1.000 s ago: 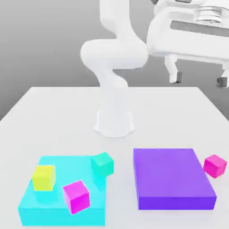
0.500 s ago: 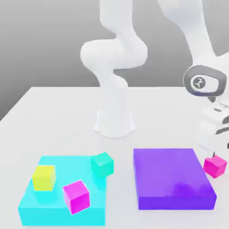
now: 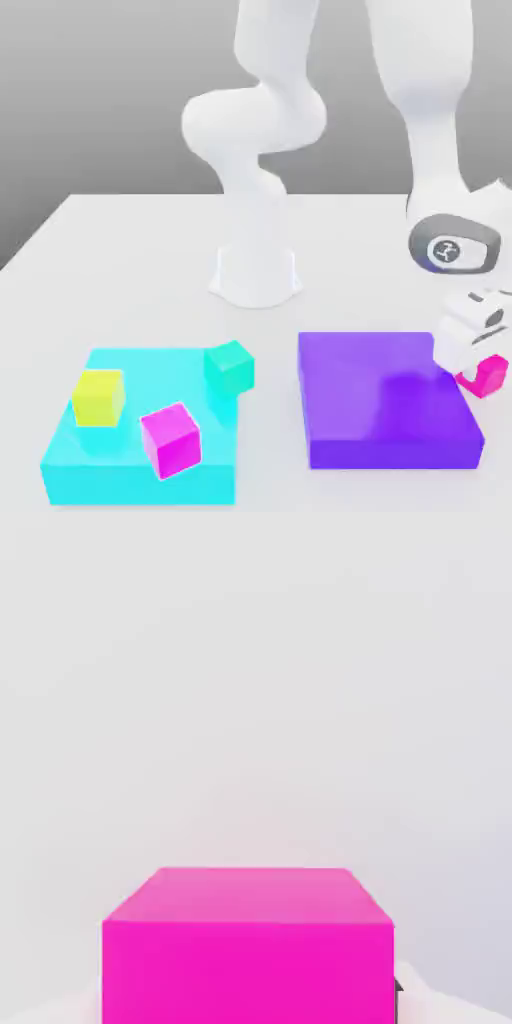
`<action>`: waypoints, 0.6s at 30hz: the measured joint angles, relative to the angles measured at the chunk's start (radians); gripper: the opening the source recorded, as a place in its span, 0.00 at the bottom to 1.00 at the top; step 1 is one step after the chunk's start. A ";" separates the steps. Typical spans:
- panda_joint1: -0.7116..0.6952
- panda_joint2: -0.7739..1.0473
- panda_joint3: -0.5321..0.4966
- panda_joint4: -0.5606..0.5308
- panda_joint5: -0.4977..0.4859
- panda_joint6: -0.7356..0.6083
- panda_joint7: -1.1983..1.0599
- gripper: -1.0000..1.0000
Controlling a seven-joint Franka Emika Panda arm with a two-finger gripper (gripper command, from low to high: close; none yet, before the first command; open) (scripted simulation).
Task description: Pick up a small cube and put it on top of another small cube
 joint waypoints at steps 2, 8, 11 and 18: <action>-0.046 -0.045 0.058 -0.014 0.058 -0.030 -0.044 0.00; -0.163 -0.193 0.155 -0.051 0.256 -0.130 -0.169 0.00; -0.252 -0.240 0.067 -0.046 0.298 -0.183 -0.125 0.00; -0.548 -0.353 -0.132 -0.036 0.399 -0.293 -0.018 0.00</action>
